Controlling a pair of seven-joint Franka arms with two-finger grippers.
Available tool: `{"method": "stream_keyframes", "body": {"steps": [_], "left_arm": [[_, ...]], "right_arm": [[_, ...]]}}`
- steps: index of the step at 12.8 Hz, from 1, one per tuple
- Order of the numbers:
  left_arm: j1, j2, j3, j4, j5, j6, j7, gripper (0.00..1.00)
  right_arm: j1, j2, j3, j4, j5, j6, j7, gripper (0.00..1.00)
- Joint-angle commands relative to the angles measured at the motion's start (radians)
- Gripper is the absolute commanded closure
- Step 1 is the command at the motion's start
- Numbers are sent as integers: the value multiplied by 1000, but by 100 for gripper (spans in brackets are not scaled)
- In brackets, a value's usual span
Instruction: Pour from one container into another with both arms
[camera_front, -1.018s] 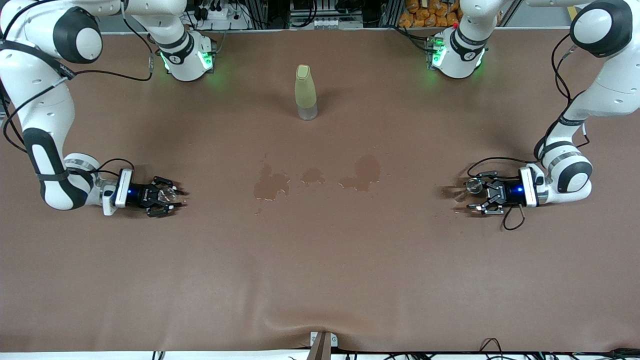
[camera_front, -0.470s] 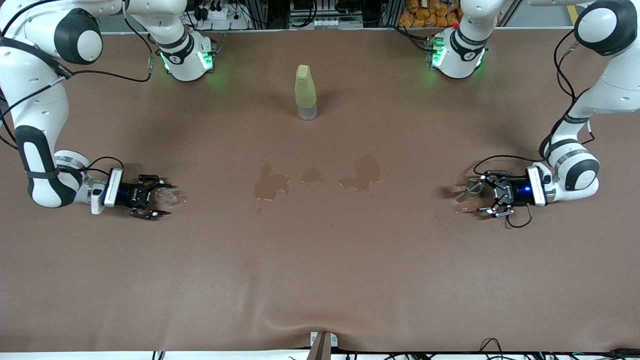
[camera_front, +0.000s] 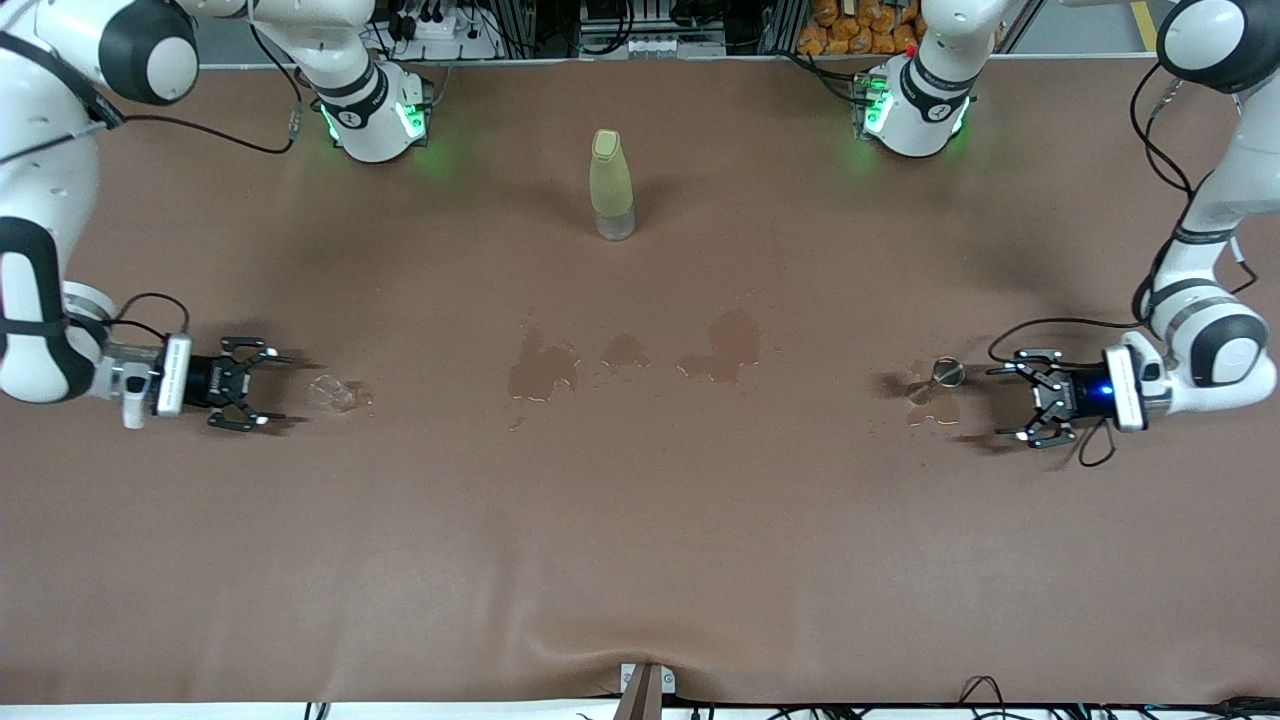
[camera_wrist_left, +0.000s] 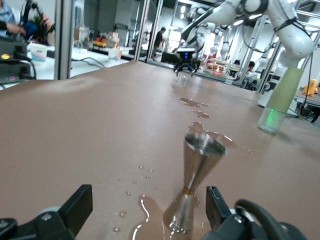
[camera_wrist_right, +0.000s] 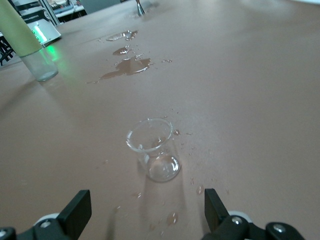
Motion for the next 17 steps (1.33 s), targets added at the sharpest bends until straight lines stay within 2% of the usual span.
{"method": "stream_keyframes", "body": {"steps": [1,4,7,9,13,15,17], "left_arm": [[-7,-104,-25,-10,29,-7,-142,0],[-30,-228,-71,-10,30,14,-392,0],[-80,-361,-74,-11,97,65,-584,0],[-128,-406,-77,-4,115,74,-778,0],[-237,-502,-79,10,255,195,-1072,0],[-292,-532,-79,16,387,270,-1358,0],[-342,-535,-79,47,494,287,-1556,0]], "right_arm": [[35,-114,-38,-26,-105,-3,177,0],[58,-220,-72,-31,-217,-11,395,0],[82,-332,-100,-31,-307,-73,634,0],[104,-422,-114,-29,-371,-87,815,0],[222,-591,-178,-20,-525,-86,1191,0],[233,-639,-160,7,-594,-87,1373,0],[221,-670,-92,55,-674,-96,1495,0]]}}
